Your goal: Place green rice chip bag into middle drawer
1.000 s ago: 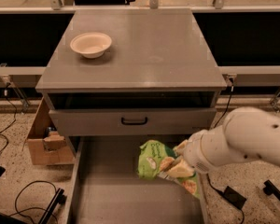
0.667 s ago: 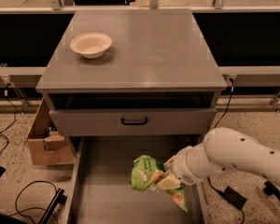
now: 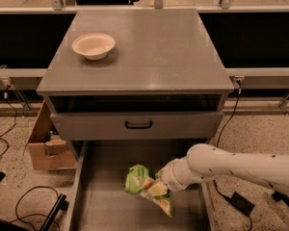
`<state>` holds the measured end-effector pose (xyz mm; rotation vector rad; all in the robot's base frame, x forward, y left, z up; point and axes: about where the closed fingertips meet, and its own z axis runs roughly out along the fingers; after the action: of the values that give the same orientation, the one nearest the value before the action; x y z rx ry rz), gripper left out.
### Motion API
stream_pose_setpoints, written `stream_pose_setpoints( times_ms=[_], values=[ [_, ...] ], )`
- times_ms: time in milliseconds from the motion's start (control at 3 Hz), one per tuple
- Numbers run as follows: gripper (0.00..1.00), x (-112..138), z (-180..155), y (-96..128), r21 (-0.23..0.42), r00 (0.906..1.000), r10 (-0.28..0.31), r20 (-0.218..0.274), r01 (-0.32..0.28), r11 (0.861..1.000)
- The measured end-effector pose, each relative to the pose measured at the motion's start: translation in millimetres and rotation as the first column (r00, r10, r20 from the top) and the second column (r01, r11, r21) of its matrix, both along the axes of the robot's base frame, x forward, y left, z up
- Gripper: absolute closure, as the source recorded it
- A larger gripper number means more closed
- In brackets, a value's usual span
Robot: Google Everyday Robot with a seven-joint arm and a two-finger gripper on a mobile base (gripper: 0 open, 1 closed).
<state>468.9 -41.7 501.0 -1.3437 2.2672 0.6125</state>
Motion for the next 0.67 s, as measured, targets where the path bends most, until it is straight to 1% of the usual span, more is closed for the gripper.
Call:
stream_pose_setpoints(
  times_ms=[333, 667],
  values=[
    [0.77, -1.8, 2.3, 0.0, -0.002, 1.0000, 0.004, 0.000, -0.004, 1.000],
    [0.53, -2.3, 1.5, 1.1, -0.002, 1.0000, 0.007, -0.001, -0.007, 1.000]
  ],
)
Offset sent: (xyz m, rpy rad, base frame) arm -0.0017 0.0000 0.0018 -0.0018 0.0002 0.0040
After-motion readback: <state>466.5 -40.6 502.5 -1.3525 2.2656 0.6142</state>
